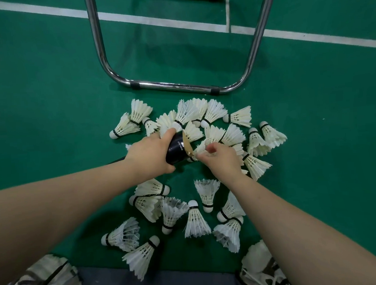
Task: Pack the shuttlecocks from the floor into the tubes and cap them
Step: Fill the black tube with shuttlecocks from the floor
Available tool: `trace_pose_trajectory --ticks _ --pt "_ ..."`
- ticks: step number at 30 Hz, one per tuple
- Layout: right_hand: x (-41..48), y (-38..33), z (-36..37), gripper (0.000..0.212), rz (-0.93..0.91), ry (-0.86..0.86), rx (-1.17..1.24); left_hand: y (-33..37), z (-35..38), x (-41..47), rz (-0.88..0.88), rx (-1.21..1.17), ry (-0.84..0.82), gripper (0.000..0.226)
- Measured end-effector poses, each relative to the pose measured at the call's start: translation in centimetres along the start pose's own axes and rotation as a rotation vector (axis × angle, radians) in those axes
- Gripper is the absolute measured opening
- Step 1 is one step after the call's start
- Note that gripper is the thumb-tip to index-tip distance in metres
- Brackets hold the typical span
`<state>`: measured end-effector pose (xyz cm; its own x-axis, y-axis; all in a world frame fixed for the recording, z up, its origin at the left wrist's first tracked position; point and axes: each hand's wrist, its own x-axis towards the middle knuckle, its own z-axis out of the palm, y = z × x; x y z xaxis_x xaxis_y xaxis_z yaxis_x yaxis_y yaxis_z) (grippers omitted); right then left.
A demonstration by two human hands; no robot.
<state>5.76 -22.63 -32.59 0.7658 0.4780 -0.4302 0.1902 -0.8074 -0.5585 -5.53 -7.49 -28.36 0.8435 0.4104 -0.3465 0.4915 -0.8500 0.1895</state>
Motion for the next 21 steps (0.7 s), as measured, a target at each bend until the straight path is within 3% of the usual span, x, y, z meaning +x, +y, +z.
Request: trace_pose_trajectory --ticks 4,11,21 --pt "0.3 -0.2 -0.3 0.021 -0.042 0.039 -0.042 0.0 0.2 0.2 0.009 0.002 -0.007 0.087" --pt "1.0 -0.3 -1.0 0.021 0.002 0.114 0.177 -0.8 -0.1 0.0 0.008 0.014 0.0 0.09" --pt "-0.6 -2.2 -2.4 0.025 -0.016 0.07 0.762 -1.3 -0.5 -1.0 -0.007 0.006 -0.004 0.087"
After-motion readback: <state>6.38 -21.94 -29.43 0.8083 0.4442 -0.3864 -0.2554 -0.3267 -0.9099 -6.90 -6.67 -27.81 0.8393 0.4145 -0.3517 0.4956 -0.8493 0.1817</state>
